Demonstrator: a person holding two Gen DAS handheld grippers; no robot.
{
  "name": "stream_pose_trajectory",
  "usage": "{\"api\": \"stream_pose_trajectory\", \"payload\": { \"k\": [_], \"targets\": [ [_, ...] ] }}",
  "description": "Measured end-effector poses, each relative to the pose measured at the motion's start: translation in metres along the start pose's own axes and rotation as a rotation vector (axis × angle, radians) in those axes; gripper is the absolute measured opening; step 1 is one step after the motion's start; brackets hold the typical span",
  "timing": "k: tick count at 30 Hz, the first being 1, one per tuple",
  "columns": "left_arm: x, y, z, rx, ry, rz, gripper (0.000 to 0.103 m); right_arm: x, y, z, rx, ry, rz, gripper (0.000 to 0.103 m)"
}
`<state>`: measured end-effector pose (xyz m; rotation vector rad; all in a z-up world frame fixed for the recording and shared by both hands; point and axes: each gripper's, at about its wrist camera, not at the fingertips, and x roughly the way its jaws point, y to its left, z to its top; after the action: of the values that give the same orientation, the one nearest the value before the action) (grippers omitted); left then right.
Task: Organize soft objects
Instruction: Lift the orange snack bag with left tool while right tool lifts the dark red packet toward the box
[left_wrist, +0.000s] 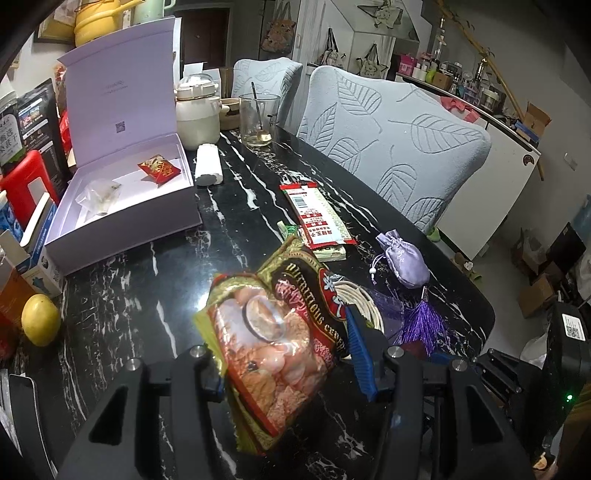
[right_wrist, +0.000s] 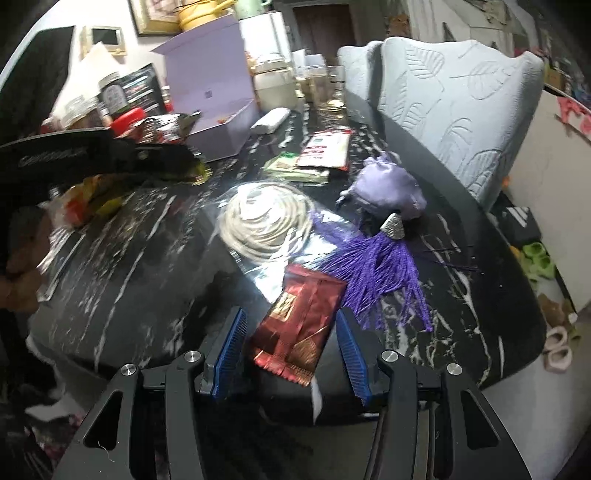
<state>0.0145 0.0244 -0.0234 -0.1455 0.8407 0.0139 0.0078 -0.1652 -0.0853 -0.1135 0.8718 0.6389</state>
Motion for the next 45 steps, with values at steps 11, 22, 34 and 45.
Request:
{"api": "stream_pose_trajectory", "payload": {
  "k": [11, 22, 34, 45],
  "targets": [
    [-0.008, 0.015, -0.013, -0.026, 0.006, 0.032, 0.051, 0.001, 0.025, 0.001, -0.052, 0.0, -0.146, 0.027],
    [-0.027, 0.045, -0.03, -0.075, -0.001, 0.095, 0.051, -0.027, 0.052, 0.005, -0.066, -0.072, -0.013, 0.027],
    [-0.06, 0.101, -0.043, -0.173, -0.024, 0.253, 0.051, -0.001, 0.111, 0.045, -0.222, -0.102, 0.149, 0.027],
    [-0.08, 0.135, -0.022, -0.197, -0.084, 0.341, 0.051, 0.016, 0.155, 0.091, -0.346, -0.146, 0.247, 0.027]
  ]
}}
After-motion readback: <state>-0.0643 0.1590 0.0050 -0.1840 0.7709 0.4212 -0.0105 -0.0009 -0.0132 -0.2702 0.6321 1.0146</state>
